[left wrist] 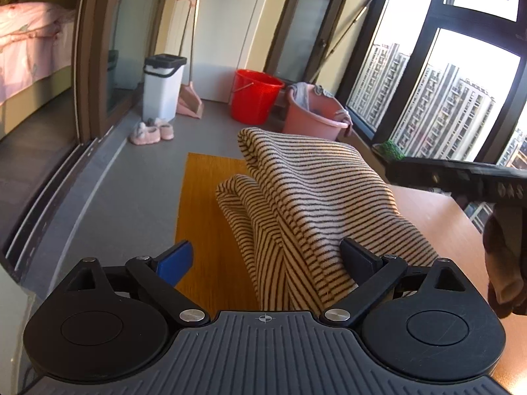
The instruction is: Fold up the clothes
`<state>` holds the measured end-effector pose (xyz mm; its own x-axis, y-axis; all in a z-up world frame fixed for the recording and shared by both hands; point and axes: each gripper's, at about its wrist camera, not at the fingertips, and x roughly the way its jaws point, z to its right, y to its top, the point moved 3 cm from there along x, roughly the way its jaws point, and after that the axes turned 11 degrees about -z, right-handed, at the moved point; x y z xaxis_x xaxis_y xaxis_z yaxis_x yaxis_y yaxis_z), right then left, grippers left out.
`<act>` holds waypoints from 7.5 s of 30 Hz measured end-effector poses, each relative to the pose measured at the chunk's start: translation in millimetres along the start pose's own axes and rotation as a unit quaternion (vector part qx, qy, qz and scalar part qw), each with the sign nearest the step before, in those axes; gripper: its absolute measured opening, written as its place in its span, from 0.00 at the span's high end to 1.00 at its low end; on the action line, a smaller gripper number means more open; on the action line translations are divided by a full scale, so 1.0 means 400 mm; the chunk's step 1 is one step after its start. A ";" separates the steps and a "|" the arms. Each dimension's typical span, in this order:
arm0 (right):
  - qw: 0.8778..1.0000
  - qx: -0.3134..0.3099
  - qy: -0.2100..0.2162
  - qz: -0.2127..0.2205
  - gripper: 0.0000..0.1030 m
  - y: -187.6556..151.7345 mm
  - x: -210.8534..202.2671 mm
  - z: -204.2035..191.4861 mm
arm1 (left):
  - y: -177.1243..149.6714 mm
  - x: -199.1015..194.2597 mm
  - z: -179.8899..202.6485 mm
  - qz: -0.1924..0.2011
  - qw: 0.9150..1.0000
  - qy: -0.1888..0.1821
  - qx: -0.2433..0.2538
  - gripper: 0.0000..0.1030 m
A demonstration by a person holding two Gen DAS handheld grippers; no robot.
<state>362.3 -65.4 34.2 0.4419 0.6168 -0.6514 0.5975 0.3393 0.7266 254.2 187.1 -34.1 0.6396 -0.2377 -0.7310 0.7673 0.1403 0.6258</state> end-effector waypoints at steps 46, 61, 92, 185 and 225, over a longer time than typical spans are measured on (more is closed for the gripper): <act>0.990 0.017 -0.124 0.068 0.00 -0.520 -0.371 -0.147 | -0.395 -0.280 0.295 0.111 0.982 0.147 -0.037 0.00; 0.984 0.065 -0.158 0.056 0.00 -0.557 -0.390 -0.136 | -0.425 -0.277 0.326 0.099 0.983 0.154 -0.028 0.00; 0.985 0.079 -0.148 0.045 0.00 -0.561 -0.388 -0.115 | -0.426 -0.265 0.319 0.080 0.985 0.149 -0.035 0.00; 0.986 0.097 -0.135 0.030 0.00 -0.563 -0.379 -0.108 | -0.419 -0.256 0.305 0.070 0.986 0.138 -0.055 0.00; 0.987 0.092 -0.133 0.025 0.00 -0.561 -0.376 -0.120 | -0.416 -0.267 0.308 0.078 0.982 0.167 -0.039 0.00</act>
